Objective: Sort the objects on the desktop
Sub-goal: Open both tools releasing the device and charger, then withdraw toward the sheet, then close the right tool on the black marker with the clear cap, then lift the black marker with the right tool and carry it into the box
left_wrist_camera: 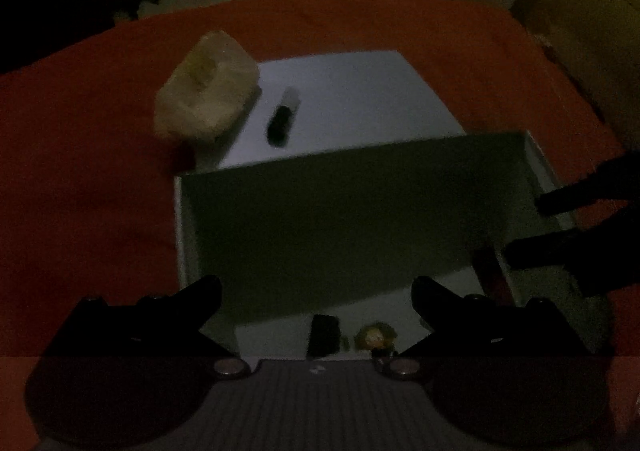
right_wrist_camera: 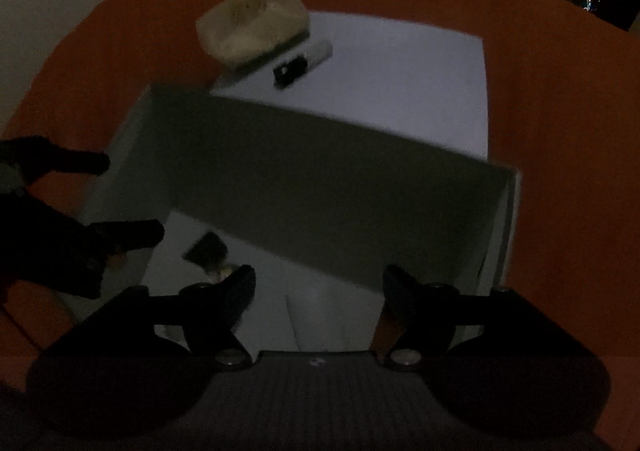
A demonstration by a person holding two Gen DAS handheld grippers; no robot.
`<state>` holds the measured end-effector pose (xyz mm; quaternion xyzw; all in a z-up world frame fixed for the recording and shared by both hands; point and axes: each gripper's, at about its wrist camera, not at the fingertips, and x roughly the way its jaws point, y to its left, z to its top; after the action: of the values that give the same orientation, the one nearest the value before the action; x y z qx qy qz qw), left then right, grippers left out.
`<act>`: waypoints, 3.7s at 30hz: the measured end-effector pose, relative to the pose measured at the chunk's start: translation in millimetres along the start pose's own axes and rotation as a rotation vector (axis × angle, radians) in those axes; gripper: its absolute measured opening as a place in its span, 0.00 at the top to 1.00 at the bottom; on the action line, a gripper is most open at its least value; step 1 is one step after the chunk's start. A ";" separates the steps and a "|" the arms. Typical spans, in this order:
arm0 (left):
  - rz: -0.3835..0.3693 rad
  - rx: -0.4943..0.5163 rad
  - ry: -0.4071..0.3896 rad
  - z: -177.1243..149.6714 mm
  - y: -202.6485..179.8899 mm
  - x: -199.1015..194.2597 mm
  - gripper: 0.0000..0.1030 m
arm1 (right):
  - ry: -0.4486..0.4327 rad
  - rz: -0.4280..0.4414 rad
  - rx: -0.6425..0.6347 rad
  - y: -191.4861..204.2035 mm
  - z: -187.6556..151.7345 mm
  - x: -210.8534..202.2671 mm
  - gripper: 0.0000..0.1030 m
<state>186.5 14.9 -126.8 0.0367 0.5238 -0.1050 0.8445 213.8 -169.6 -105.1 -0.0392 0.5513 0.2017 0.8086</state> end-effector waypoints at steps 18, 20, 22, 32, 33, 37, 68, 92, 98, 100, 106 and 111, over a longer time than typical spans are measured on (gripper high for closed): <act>0.008 -0.141 -0.135 53.0 60.5 -17.5 0.00 | -0.138 -0.030 0.050 3.7 90.4 -32.2 0.22; -0.012 -0.164 -0.145 63.9 68.5 -14.6 0.00 | -0.157 -0.054 0.063 2.7 96.0 -24.8 0.22; -0.019 -0.183 -0.158 71.7 73.2 -9.4 0.00 | -0.158 -0.056 0.067 2.1 103.5 -12.0 0.22; 0.046 -0.159 -0.106 92.7 86.7 46.2 0.00 | -0.114 -0.047 0.080 -3.6 157.3 69.0 0.22; 0.055 -0.149 -0.104 92.5 89.6 51.6 0.00 | -0.095 -0.035 0.109 -7.1 165.1 81.2 0.22; 0.046 -0.145 -0.103 87.7 99.3 63.8 0.00 | -0.024 0.000 0.235 -19.1 190.5 132.4 0.22; 0.094 -0.120 -0.097 89.2 83.1 78.0 0.00 | -0.016 -0.103 0.097 1.8 178.2 181.2 0.78; 0.044 -0.085 -0.271 44.4 3.9 -41.9 0.00 | -0.150 -0.111 -0.133 23.2 61.4 -40.8 0.78; -0.010 -0.044 -0.224 7.0 -22.1 -42.7 0.00 | -0.105 -0.145 -0.154 20.9 8.7 -41.9 0.78; -0.006 -0.011 -0.195 -5.7 -33.5 -33.9 0.00 | -0.089 -0.149 -0.146 20.1 -2.9 -27.9 0.78; 0.043 0.084 -0.004 -38.7 -58.6 10.1 0.00 | -0.041 -0.161 -0.123 17.8 -37.6 14.0 0.78; 0.047 0.084 0.066 -51.9 -60.7 29.8 0.00 | 0.000 -0.170 -0.103 15.9 -66.5 48.9 0.78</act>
<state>140.6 -39.5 -173.8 0.0880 0.5455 -0.1059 0.8267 164.8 -160.2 -172.8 -0.1275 0.5349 0.1604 0.8197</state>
